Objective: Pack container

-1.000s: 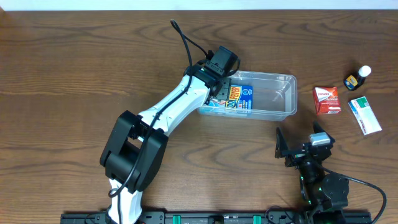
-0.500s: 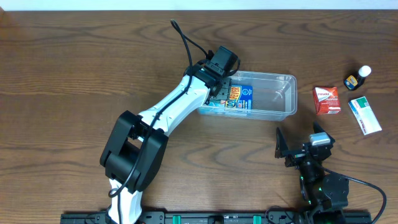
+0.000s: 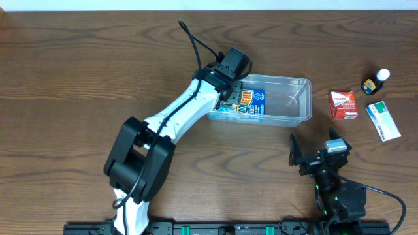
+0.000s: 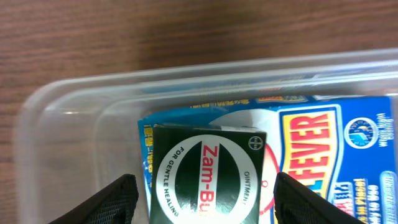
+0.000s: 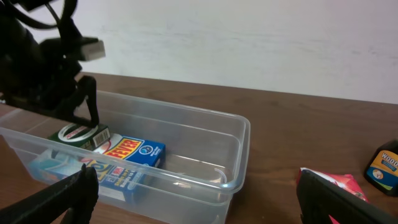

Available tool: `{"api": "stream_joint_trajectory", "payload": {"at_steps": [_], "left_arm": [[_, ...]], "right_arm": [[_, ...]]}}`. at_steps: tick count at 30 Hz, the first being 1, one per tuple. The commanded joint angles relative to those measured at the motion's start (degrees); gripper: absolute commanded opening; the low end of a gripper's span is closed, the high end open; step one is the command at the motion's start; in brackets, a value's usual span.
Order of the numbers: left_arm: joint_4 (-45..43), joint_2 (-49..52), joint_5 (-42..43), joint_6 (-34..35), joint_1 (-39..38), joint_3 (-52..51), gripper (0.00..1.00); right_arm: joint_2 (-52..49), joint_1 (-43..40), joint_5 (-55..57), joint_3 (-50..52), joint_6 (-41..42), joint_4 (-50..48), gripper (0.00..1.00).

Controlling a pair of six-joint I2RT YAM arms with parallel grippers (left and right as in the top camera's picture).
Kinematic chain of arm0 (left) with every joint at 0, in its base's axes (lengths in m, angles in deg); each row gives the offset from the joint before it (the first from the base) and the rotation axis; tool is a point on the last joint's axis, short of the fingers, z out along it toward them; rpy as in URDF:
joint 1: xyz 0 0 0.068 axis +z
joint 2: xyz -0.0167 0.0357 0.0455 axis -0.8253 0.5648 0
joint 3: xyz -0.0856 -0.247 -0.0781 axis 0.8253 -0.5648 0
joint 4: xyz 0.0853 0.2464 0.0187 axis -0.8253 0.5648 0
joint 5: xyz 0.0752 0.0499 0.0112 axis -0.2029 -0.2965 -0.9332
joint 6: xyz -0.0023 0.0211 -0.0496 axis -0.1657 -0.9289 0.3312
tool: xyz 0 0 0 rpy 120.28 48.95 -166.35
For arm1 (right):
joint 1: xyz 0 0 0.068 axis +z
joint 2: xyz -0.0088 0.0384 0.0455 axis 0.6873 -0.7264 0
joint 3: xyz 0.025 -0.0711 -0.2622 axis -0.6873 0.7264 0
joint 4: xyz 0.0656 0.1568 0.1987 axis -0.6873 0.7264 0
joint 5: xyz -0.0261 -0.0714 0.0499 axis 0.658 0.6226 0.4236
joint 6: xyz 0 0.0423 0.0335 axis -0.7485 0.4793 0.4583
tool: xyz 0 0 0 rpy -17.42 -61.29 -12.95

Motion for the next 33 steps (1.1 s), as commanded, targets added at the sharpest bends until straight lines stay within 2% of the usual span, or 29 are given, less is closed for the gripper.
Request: {"api": "stream_joint_trajectory", "payload": {"at_steps": [1, 5, 8, 12, 16, 24, 31, 33], "left_arm": [[0.09, -6.88, -1.16, -0.94, 1.18, 1.14, 0.72], [0.63, -13.09, -1.25, -0.94, 4.28, 1.14, 0.78], [2.21, -16.90, -4.57, -0.92, 8.00, 1.14, 0.82], [5.05, -20.31, -9.49, -0.92, 14.78, 1.14, 0.92], [8.68, -21.51, -10.12, -0.92, 23.41, 1.14, 1.00], [15.26, -21.51, -10.05, -0.90, 37.94, 1.11, 0.98], [19.19, -21.53, -10.03, -1.05, 41.72, 1.11, 0.98], [20.26, -21.79, -8.07, -3.19, 41.70, 1.11, 0.98]], "right_arm": [[0.35, -0.66, -0.02, 0.15, -0.66, 0.17, 0.99], [0.35, -0.66, 0.00, 0.15, -0.66, 0.17, 0.99], [0.35, -0.66, 0.00, 0.15, -0.66, 0.17, 0.99], [0.35, -0.66, 0.00, 0.15, -0.66, 0.17, 0.99], [0.35, -0.66, 0.00, 0.15, -0.66, 0.17, 0.99], [0.35, -0.66, 0.00, 0.15, -0.66, 0.17, 0.99], [0.35, -0.66, 0.00, 0.15, -0.66, 0.17, 0.99], [0.35, -0.66, 0.00, 0.15, -0.66, 0.17, 0.99]]}}
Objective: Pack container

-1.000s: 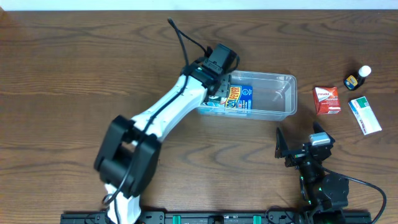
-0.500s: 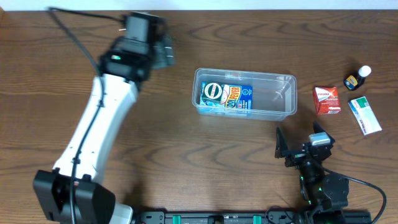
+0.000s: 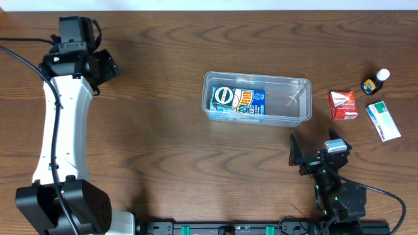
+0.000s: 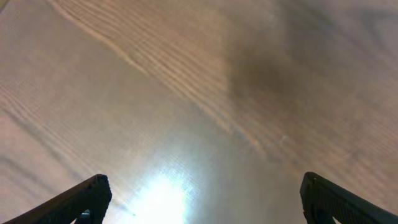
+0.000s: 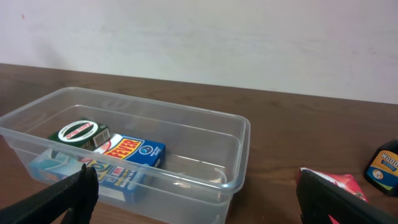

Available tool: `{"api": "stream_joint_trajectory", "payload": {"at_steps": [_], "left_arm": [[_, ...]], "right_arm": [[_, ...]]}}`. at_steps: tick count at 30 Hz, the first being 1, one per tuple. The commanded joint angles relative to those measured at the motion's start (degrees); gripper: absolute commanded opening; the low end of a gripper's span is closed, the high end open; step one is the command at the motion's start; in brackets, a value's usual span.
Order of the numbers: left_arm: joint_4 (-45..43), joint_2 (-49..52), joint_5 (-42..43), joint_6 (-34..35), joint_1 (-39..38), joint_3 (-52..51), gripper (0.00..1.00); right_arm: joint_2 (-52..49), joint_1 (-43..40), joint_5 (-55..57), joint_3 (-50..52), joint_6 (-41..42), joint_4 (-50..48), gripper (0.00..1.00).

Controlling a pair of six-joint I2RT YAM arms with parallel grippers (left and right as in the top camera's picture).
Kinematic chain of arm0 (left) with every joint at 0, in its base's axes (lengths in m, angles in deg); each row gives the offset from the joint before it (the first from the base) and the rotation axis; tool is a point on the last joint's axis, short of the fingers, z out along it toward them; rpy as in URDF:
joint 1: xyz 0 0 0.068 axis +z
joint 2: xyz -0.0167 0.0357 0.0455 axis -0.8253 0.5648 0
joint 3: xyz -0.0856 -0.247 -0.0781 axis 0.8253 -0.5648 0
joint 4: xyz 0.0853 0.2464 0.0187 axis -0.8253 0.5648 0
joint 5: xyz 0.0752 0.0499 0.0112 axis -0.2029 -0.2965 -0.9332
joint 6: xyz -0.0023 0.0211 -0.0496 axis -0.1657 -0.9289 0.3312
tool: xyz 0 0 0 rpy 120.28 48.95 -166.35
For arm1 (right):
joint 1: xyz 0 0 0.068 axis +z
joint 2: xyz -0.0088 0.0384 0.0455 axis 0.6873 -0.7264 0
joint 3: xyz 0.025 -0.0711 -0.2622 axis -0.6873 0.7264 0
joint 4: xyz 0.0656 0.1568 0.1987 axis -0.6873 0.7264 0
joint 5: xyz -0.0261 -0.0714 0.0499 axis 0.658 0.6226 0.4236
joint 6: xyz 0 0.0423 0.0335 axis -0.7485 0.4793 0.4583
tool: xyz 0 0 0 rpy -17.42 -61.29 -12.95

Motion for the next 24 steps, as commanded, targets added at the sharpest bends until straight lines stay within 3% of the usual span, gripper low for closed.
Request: {"api": "stream_joint_trajectory", "payload": {"at_steps": [1, 7, 18, 24], "left_arm": [[1.36, -1.14, 3.04, -2.47, 0.09, 0.55, 0.98], [1.81, -10.99, 5.84, 2.10, -0.17, -1.57, 0.98], [-6.12, -54.69, 11.87, 0.98, -0.33, -24.81, 0.98], [-5.84, -68.83, 12.50, 1.03, -0.33, -34.84, 0.98]], "right_arm": [[0.35, -0.66, 0.00, 0.15, -0.66, 0.17, 0.99], [0.35, -0.66, 0.00, 0.15, -0.66, 0.17, 0.99], [0.35, -0.66, 0.00, 0.15, -0.66, 0.17, 0.99], [0.35, -0.66, 0.00, 0.15, -0.66, 0.17, 0.99]]}}
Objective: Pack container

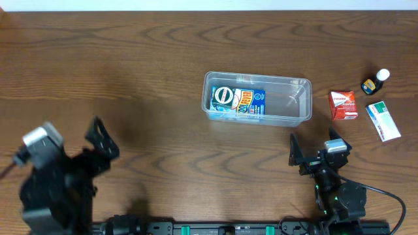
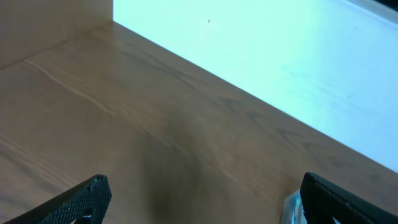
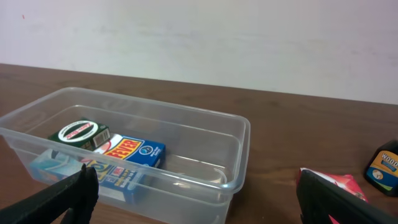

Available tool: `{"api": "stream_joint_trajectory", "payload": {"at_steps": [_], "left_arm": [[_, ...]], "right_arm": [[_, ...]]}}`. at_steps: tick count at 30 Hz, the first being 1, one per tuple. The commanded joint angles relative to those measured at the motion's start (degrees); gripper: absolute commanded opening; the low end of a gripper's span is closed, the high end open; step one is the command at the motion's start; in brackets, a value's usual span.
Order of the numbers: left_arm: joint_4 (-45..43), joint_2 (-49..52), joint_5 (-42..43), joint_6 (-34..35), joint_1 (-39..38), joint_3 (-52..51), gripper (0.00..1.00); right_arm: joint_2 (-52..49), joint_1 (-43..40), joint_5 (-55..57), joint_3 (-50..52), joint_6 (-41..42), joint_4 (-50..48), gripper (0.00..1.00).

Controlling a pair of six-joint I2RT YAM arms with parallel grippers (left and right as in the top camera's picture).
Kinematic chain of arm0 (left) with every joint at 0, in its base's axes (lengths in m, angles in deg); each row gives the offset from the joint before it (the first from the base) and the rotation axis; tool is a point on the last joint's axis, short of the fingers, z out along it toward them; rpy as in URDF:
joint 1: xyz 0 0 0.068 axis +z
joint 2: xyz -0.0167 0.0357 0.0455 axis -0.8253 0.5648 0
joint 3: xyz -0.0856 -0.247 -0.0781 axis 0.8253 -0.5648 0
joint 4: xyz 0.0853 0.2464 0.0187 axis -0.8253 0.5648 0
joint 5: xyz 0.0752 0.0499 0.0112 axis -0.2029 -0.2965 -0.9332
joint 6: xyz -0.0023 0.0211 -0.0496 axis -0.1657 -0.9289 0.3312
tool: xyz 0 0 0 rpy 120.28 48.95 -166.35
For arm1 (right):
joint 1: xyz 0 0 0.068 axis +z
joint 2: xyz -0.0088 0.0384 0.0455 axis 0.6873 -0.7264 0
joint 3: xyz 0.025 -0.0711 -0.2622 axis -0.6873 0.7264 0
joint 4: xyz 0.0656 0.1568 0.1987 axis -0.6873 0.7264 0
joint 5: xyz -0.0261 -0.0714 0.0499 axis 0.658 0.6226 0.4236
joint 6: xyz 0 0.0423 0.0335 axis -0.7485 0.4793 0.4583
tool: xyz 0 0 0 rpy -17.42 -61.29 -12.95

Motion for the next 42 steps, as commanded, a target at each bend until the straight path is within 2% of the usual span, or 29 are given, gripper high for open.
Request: {"api": "stream_joint_trajectory", "payload": {"at_steps": [1, 6, 10, 20, 30, 35, 42], "left_arm": [[0.09, -3.82, 3.10, -0.31, -0.11, -5.73, 0.98], [-0.04, -5.44, 11.65, -0.26, -0.11, -15.34, 0.98], [-2.78, -5.57, 12.50, -0.28, -0.11, -21.92, 0.98], [-20.31, -5.92, 16.13, -0.15, -0.11, -36.26, 0.98], [-37.68, -5.90, 15.87, -1.27, -0.11, -52.63, 0.98], [-41.66, -5.88, 15.96, -2.91, -0.11, -56.63, 0.98], [-41.83, -1.53, 13.90, -2.93, -0.11, -56.65, 0.98]], "right_arm": [[0.35, -0.66, -0.02, 0.15, -0.66, 0.20, 0.99], [0.35, -0.66, -0.02, 0.15, -0.66, 0.20, 0.99], [0.35, -0.66, -0.02, 0.15, -0.66, 0.20, 0.99], [0.35, -0.66, -0.02, 0.15, -0.66, 0.20, 1.00], [0.35, -0.66, -0.02, 0.15, -0.66, 0.20, 0.99], [0.35, -0.66, -0.02, 0.15, -0.66, 0.20, 0.99], [0.35, -0.66, -0.02, 0.15, -0.66, 0.20, 0.99]]}}
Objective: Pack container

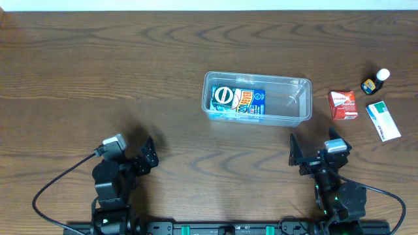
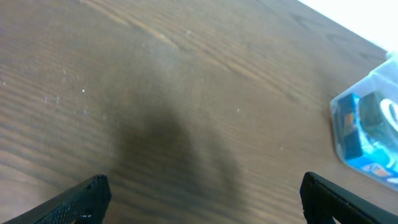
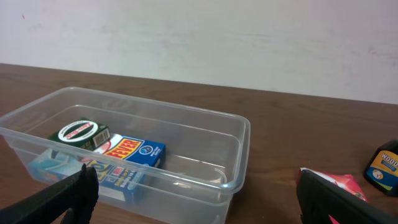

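Observation:
A clear plastic container [image 1: 297,98] stands mid-table; its left half holds a blue fever-remedy box [image 1: 251,102] with a green round-labelled ointment box [image 1: 223,96] on top. In the right wrist view the container [image 3: 239,149] and both boxes [image 3: 134,154] show just ahead. My left gripper [image 1: 145,158] rests low at the near left, open and empty, far from the container. My right gripper [image 1: 313,150] sits open at the near right, below the container. A red box [image 1: 343,104], a white-and-green box [image 1: 383,121] and a small dropper bottle [image 1: 377,81] lie right of the container.
The left wrist view shows bare wood and the container's left end [image 2: 367,134] at the far right. A pale wall runs behind the table's far edge in the right wrist view.
My left arm has folded further back, its gripper now low at the near left and pointing toward the container. The right arm and all objects are unchanged.
My left gripper first stood open over the ointment box in the container. It was then far off at the table's back left, with the box left lying on the blue one. After that it was at the near left, and now rests there.

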Available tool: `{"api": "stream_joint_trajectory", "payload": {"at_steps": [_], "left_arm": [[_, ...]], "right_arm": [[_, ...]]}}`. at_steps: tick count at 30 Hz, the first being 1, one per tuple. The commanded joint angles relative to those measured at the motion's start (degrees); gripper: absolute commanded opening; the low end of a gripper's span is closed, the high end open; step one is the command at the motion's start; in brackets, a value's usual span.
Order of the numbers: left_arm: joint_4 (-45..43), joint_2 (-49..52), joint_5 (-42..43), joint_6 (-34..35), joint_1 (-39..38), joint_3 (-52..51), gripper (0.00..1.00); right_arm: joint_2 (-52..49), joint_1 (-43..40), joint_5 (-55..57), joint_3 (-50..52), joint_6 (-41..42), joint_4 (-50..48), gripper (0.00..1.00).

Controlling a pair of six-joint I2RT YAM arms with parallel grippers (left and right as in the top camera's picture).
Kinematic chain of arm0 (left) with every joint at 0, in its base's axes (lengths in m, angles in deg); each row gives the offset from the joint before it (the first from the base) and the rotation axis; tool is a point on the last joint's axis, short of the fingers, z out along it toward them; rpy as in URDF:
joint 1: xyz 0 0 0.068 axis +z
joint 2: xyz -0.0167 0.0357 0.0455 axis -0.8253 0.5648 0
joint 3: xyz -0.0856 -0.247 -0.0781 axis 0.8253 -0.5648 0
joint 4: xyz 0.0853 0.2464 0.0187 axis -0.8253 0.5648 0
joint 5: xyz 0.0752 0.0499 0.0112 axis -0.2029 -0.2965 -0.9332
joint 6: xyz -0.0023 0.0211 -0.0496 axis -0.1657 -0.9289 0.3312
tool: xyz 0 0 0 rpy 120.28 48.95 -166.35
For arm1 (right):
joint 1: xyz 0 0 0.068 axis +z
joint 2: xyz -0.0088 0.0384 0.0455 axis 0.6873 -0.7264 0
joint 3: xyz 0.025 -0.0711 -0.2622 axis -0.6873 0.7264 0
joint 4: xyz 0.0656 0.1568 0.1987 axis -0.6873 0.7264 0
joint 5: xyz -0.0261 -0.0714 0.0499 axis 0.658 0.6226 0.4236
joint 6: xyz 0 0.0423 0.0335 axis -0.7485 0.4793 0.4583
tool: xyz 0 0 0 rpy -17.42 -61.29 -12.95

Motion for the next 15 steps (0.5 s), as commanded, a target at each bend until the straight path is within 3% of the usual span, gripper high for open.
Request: {"api": "stream_joint_trajectory", "payload": {"at_steps": [1, 15], "left_arm": [[0.37, 2.80, -2.40, -1.18, -0.11, -1.90, 0.98], [-2.25, 7.72, -4.46, -1.16, -0.11, -1.90, 0.98]], "right_arm": [[0.35, -0.66, -0.02, 0.15, -0.66, 0.20, 0.99], [0.35, -0.66, -0.02, 0.15, -0.66, 0.20, 0.99]]}}
